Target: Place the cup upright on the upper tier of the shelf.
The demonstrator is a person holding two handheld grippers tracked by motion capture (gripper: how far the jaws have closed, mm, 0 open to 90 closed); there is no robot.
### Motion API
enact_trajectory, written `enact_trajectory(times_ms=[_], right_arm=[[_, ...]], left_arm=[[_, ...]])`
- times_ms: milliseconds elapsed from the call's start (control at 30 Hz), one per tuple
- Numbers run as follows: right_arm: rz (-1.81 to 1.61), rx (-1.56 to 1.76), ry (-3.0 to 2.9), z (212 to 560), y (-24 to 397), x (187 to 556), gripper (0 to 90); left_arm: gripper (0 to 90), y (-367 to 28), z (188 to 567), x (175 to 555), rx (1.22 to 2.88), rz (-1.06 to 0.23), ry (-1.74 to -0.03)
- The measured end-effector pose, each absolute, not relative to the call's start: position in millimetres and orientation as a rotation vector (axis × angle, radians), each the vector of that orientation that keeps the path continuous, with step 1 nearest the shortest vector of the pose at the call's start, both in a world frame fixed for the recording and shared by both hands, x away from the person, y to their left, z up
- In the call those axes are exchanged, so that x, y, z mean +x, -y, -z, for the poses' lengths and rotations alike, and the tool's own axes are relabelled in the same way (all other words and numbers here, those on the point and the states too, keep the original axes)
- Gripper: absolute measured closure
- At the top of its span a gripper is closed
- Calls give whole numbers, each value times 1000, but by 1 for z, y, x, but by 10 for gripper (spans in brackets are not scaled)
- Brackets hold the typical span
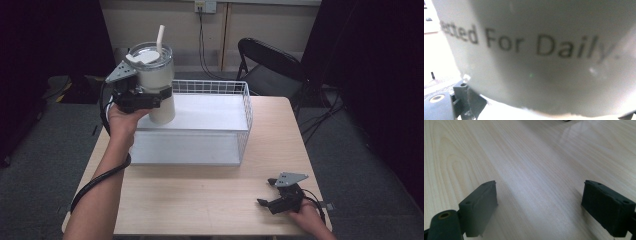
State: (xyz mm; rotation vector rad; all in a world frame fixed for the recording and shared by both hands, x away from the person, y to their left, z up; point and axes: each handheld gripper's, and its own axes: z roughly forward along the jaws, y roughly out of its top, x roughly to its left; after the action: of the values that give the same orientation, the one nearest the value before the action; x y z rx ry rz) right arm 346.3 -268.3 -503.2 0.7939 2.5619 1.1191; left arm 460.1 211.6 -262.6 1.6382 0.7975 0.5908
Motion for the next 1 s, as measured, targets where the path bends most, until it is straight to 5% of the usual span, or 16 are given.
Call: enact_trajectory(times_ms=[1000], right_arm=[[-1118,794,-2562,503,268,346,124]], left_arm=[[74,-217,271,454,1627,-566,-832]])
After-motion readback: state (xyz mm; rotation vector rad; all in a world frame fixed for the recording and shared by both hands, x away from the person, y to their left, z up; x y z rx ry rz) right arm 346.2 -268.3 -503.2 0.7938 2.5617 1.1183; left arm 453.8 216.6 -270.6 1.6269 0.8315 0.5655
